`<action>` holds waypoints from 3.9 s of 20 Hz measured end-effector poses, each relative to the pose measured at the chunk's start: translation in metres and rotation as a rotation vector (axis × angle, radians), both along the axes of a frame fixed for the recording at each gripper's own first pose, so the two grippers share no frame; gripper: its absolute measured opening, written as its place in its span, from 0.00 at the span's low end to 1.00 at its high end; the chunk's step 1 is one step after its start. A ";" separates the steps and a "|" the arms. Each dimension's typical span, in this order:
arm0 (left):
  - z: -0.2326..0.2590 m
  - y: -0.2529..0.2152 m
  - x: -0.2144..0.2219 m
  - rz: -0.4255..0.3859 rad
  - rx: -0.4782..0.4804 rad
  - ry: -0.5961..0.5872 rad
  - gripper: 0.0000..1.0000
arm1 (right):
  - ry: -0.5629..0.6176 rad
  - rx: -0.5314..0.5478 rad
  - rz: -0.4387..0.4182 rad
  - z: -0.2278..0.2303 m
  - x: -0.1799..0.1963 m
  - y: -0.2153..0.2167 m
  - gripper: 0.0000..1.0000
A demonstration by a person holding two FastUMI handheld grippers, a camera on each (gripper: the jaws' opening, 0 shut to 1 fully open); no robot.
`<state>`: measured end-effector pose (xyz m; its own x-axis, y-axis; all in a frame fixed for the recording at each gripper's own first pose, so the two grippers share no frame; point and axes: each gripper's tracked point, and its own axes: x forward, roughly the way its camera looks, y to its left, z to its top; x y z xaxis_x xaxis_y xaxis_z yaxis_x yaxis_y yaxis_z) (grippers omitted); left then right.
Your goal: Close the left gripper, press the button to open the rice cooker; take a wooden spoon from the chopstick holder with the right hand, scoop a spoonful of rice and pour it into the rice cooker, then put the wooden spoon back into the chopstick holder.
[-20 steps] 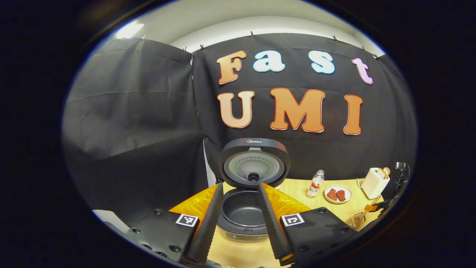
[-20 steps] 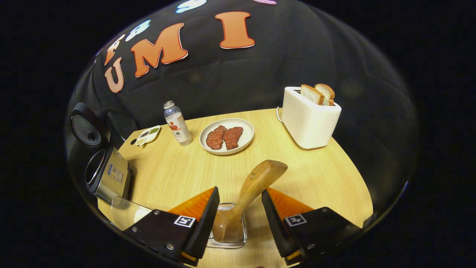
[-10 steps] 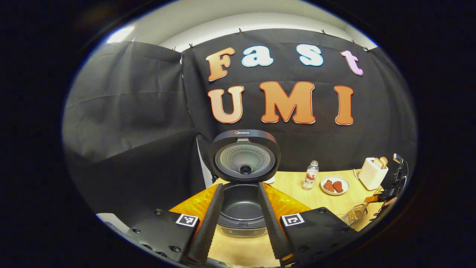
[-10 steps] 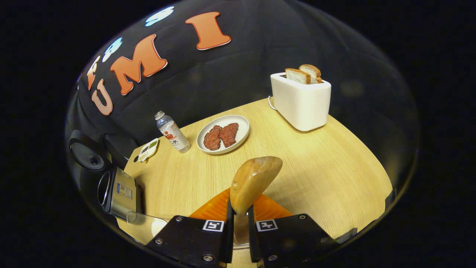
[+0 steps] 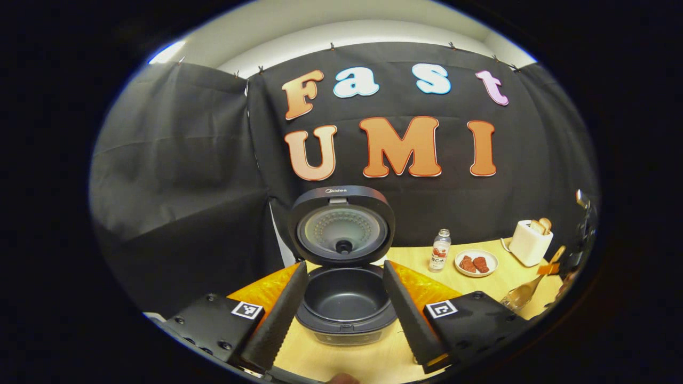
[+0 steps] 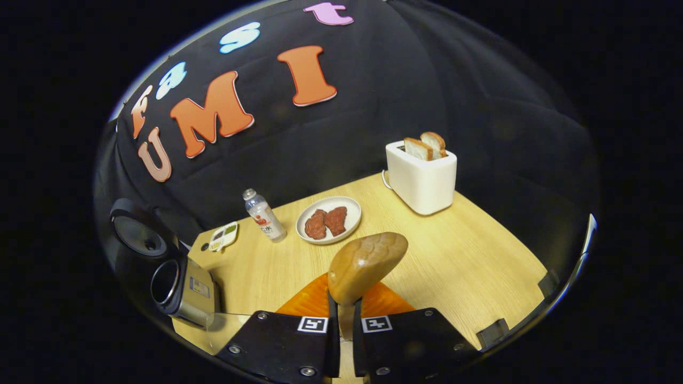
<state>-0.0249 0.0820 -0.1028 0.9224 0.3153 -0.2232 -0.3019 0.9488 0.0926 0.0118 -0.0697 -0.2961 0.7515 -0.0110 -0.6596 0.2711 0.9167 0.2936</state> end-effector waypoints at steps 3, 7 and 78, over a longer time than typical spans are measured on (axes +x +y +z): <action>0.004 -0.004 0.000 -0.035 0.051 -0.038 0.94 | -0.065 0.018 0.069 0.043 -0.004 0.039 0.09; -0.012 0.002 0.000 -0.074 -0.006 -0.018 0.92 | -0.072 0.084 0.178 0.057 -0.016 0.112 0.09; -0.067 0.045 0.015 -0.159 -0.087 0.118 1.00 | 0.158 0.722 -0.136 -0.079 -0.064 0.209 0.08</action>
